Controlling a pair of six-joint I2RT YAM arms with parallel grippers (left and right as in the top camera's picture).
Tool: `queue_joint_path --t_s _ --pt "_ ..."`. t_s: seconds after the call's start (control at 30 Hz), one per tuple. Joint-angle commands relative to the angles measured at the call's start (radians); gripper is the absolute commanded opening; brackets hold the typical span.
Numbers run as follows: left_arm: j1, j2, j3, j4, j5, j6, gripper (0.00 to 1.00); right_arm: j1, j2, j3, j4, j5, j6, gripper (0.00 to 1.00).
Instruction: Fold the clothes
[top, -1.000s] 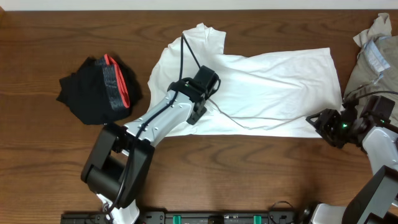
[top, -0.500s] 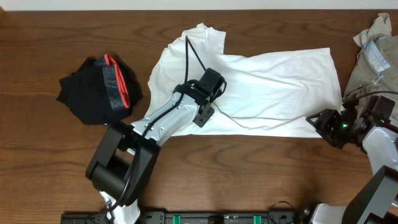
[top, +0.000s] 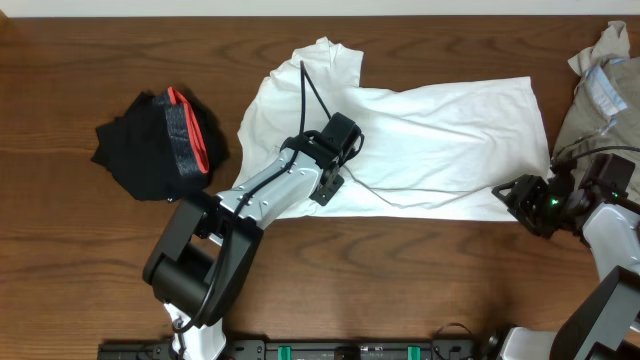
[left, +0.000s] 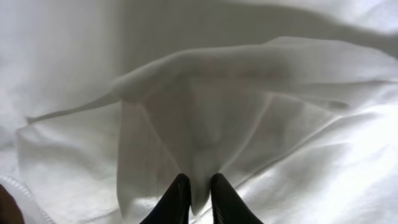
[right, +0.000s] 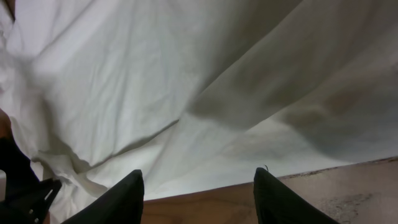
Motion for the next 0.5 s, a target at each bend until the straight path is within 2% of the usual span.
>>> queue_joint_path --t_s 0.0,0.3,0.47 --pt "0.002 -0.003 0.002 -0.004 -0.064 0.005 0.13 0.007 0.004 0.013 0.0 -0.004 -0.012 0.56" --pt "0.003 -0.037 0.029 0.01 -0.101 0.133 0.06 0.007 0.004 0.013 0.002 -0.004 -0.012 0.56" --pt "0.003 -0.037 0.03 0.076 -0.19 0.164 0.06 0.007 0.004 0.013 0.004 -0.004 -0.012 0.57"
